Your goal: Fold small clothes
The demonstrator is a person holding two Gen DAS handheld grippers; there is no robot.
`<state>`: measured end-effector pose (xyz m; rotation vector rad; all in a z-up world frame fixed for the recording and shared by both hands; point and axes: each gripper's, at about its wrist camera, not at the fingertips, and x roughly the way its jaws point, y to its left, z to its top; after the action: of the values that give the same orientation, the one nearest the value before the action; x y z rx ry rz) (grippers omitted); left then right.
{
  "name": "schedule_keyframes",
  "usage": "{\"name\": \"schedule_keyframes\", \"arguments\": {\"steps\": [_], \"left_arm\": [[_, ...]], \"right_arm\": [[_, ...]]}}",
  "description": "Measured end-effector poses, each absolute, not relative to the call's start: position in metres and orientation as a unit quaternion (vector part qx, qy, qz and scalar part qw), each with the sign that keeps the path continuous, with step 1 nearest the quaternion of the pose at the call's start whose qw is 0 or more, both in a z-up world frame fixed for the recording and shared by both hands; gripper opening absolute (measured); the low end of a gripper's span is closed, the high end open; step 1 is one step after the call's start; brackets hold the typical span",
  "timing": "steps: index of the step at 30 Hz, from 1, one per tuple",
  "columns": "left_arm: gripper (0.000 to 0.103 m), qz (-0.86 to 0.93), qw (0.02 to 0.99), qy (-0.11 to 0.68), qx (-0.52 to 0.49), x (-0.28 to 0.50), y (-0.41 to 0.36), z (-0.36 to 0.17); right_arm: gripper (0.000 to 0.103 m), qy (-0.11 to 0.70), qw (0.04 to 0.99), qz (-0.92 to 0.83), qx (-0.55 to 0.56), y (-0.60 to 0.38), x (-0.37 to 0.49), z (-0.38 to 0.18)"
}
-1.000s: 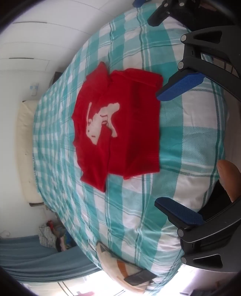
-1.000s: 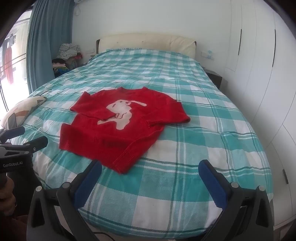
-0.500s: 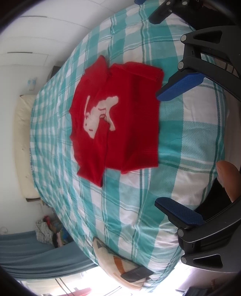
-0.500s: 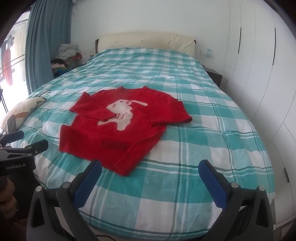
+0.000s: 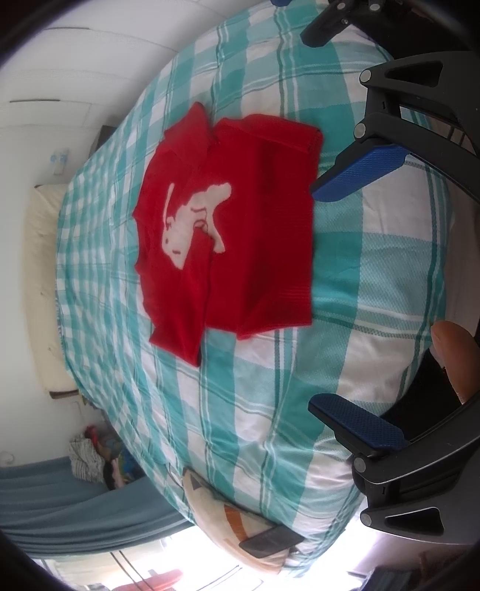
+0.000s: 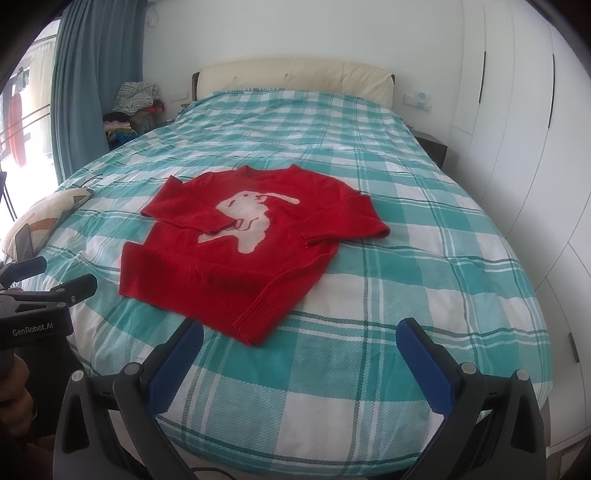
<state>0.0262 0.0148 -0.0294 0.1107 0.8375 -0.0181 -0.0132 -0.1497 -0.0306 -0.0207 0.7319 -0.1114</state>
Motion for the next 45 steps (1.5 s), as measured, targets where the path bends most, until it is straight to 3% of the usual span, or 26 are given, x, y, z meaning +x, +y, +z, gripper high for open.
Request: {"name": "schedule_keyframes", "arguments": {"steps": [45], "left_arm": [[0.103,0.004,0.901,0.432,0.046,0.035,0.032,-0.040]], "right_arm": [[0.103,0.370,0.927,-0.065,-0.001,-0.155,-0.013,-0.043]]}}
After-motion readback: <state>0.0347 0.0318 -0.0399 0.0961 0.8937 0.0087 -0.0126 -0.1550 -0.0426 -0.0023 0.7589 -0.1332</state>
